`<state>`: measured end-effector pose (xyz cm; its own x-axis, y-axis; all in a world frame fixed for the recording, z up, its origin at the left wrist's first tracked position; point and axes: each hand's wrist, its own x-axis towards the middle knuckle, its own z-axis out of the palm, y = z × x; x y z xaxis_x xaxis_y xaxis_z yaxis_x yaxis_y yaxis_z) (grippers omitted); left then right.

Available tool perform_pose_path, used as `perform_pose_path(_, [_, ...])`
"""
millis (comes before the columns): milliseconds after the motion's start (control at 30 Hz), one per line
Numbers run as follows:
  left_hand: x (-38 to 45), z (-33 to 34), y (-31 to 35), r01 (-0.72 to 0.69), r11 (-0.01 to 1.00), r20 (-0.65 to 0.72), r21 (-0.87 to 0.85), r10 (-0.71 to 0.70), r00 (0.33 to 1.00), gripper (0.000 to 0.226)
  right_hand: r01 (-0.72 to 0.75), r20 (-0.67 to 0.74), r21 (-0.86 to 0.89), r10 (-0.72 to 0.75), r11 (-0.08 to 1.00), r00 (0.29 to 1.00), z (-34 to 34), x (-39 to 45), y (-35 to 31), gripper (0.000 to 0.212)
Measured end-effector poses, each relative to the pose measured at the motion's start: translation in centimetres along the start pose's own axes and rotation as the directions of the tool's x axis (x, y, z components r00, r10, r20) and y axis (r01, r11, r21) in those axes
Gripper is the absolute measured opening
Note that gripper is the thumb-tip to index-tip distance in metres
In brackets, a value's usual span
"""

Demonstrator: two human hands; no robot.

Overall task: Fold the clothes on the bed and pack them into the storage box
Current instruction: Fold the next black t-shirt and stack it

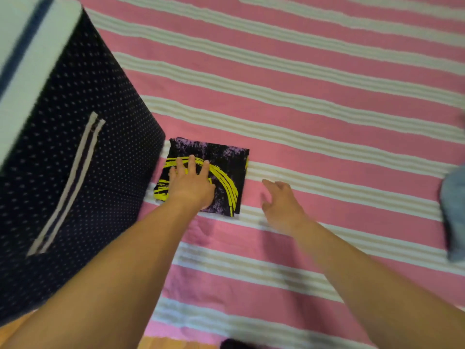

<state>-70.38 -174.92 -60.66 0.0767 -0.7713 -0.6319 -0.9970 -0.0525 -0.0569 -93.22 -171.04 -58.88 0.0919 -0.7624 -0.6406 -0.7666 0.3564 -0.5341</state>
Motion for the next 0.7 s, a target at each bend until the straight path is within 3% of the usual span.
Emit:
perform_pose_path(67, [-3.4, -2.3, 3.1, -0.050, 0.999, -0.080, -0.002, 0.049, 0.996, 0.070, -0.034, 0.007, -0.060, 0.035, 0.998, 0.999, -4.0, -4.6, 2.0, 0.056])
perform_pose_path(167, [-10.9, -4.6, 10.1, -0.245, 0.966, -0.191, -0.084, 0.225, 0.955, 0.071, -0.087, 0.003, -0.138, 0.088, 0.987, 0.996, -11.0, -12.1, 5.9, 0.051])
perform_pose_path(233, [-16.3, -6.6, 16.0, -0.381, 0.908, -0.183, -0.174, 0.350, 0.919, 0.070, -0.148, -0.040, -0.172, 0.144, 0.974, 0.989, -16.4, -17.9, 9.1, 0.049])
perform_pose_path(433, [-30.1, -13.1, 32.9, -0.577, 0.672, -0.195, -0.465, 0.558, 0.807, 0.057, -0.289, -0.355, -0.067, 0.248, 0.955, 0.901, -30.9, -34.9, 20.0, 0.038])
perform_pose_path(567, [-35.4, -14.5, 40.9, -0.578, 0.624, -0.164, -0.525, 0.593, 0.789, 0.046, -0.298, -0.464, 0.035, 0.279, 0.954, 0.841, -35.3, -43.1, 29.7, 0.031])
perform_pose_path(700, [-38.8, -13.8, 46.1, -0.437, 0.655, -0.137, -0.617, 0.458, 0.878, 0.038, -0.365, -0.377, 0.040, 0.353, 0.930, 0.856, -36.6, -46.1, 41.0, 0.031])
